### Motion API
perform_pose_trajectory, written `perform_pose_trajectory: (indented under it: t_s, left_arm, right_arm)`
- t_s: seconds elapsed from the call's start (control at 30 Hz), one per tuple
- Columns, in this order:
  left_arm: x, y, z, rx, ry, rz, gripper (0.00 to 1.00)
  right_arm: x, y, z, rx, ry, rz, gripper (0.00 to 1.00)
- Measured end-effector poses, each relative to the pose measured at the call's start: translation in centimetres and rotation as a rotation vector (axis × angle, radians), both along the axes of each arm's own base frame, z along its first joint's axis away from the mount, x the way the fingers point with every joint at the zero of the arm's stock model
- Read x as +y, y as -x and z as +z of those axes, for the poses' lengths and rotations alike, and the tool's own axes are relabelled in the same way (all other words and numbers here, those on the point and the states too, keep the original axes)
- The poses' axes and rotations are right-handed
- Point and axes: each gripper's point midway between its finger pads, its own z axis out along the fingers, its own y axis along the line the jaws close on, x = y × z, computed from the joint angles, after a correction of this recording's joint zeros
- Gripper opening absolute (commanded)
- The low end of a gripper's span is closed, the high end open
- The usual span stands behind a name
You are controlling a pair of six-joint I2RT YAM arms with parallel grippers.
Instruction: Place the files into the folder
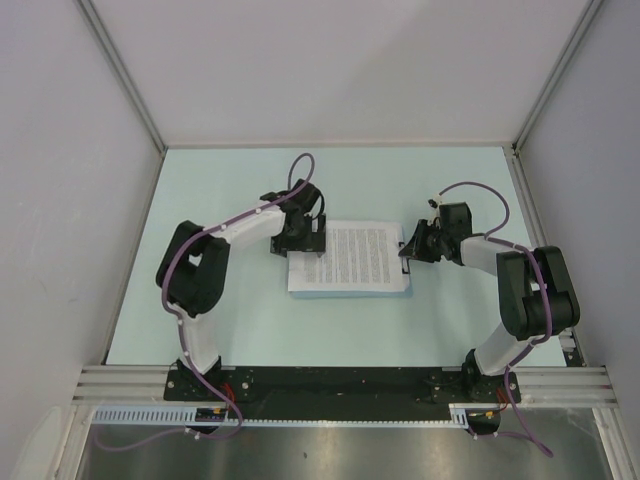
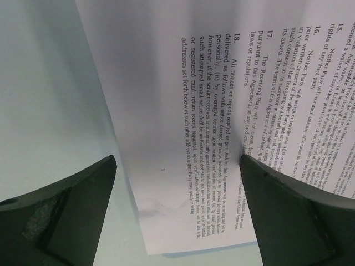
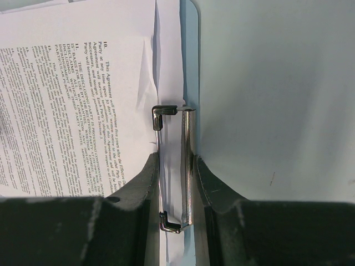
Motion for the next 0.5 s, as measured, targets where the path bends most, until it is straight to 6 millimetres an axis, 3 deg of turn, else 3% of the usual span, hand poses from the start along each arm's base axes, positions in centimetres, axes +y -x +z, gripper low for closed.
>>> perform_pose_trajectory:
  t_s: [0.5]
  left_arm:
    - [-1.9,1.0,-0.4,0.007,0.001,-0.026,1.00]
  right_arm:
    - [0.1,0.1,0.0,0.007,-0.015,0.001,0.00]
